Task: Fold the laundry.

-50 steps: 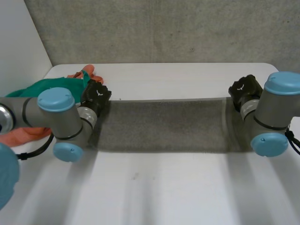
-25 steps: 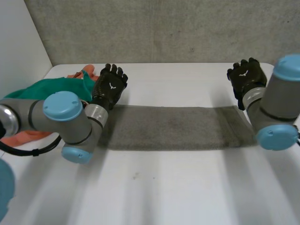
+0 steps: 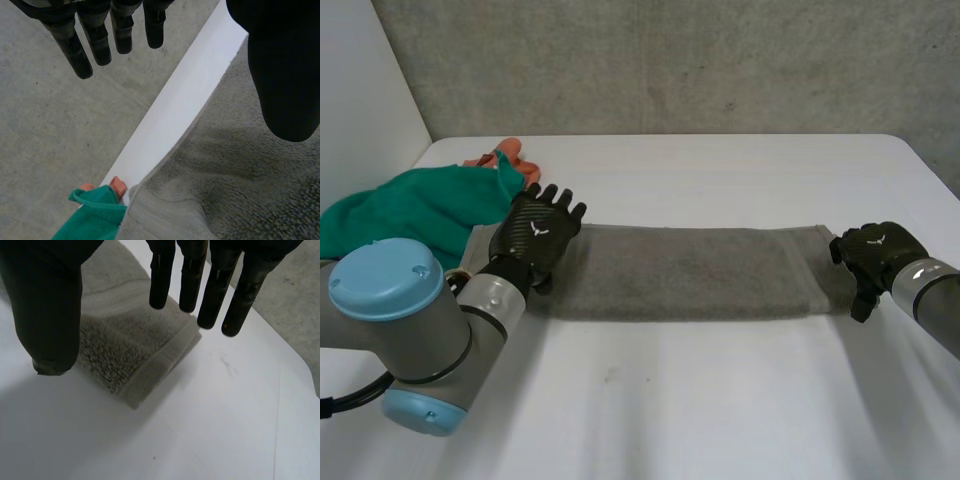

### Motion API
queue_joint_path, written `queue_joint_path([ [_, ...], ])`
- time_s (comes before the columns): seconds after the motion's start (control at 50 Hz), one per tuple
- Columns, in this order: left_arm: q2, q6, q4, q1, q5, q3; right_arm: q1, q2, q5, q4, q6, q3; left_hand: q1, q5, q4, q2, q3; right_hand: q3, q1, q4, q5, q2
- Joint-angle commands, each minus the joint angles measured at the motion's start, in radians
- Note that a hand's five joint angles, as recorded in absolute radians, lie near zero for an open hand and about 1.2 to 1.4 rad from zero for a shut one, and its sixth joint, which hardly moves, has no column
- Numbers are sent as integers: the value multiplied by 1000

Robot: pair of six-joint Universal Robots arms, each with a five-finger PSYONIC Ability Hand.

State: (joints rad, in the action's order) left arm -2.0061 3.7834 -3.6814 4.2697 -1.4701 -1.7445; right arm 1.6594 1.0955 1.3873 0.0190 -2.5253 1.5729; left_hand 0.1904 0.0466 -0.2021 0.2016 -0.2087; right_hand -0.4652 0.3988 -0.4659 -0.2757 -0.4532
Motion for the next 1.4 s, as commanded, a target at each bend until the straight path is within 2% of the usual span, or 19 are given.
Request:
queue_joint_path([
  [0.02,-13,1,0,10,-1,2,-6,-75,1,65,11,-1,-16,-47,28,-27,34,-277,343,-276,-292,-289],
  [0.08,-13,1,0,10,-1,-1,-18,-86,-1,68,16,-7,-16,-47,28,-27,34,-883,949,-882,-898,-895],
  [0.1,-13,1,0,10,-1,-1,-26,-85,-1,68,14,-7,-16,-47,28,-27,34,-931,997,-930,-946,-943],
  [0.24,0,1,0,9,-4,-6,-92,-56,-7,64,28,-1,-16,-47,28,-27,34,-931,997,-930,-946,-943],
  [0.32,15,-1,0,10,-6,-15,-190,-28,-7,72,85,1,-16,-47,28,-27,34,-931,997,-930,-946,-943],
  [0.42,33,1,1,22,-6,-33,-341,-11,4,75,264,-11,-16,-47,28,-27,34,-931,997,-930,-946,-943],
  [0.5,41,-1,3,27,-6,-44,-365,-10,3,91,342,-30,-16,-47,28,-27,34,-931,997,-930,-946,-943],
  [0.56,47,-1,3,29,-6,-46,-345,1,-1,119,312,-39,-16,-47,28,-27,34,-931,997,-930,-946,-943],
  [0.64,56,-2,3,29,-6,-46,-242,64,-17,173,220,-42,-16,-47,28,-27,34,-931,997,-930,-946,-943],
  [0.74,75,-4,3,29,-7,-46,7,127,-77,228,157,-47,-16,-47,28,-27,34,-931,997,-930,-946,-943],
  [0.86,93,-4,4,33,-9,-49,282,118,-136,282,160,-60,-16,-47,28,-27,34,-931,997,-930,-946,-943],
  [0.88,96,-4,6,39,-10,-55,363,98,-151,291,164,-71,-16,-47,28,-27,34,-931,997,-930,-946,-943],
  [0.96,98,-4,12,42,-10,-61,535,-23,-182,299,175,-122,-16,-47,28,-27,34,-931,997,-930,-946,-943],
  [1.1,89,-4,17,44,-12,-61,671,-209,-160,282,171,-223,-16,-47,28,-27,34,-931,997,-930,-946,-943],
  [1.12,87,-4,17,44,-12,-61,671,-218,-153,274,168,-232,-16,-47,28,-27,34,-737,804,-737,-752,-749],
  [1.16,86,-4,18,42,-12,-60,671,-226,-128,253,163,-243,-16,-47,28,-27,34,-134,200,-133,-149,-146],
  [1.18,84,-4,18,42,-13,-60,669,-221,-84,227,157,-246,-16,-47,28,-27,34,291,-224,291,276,279],
  [1.28,82,-5,17,29,-13,-49,651,-148,42,177,64,-225,-16,-47,28,-27,34,291,-224,291,276,279],
  [1.4,82,-16,17,4,-13,-32,450,33,35,142,-142,-93,-16,-47,28,-27,34,291,-224,291,276,279],
])
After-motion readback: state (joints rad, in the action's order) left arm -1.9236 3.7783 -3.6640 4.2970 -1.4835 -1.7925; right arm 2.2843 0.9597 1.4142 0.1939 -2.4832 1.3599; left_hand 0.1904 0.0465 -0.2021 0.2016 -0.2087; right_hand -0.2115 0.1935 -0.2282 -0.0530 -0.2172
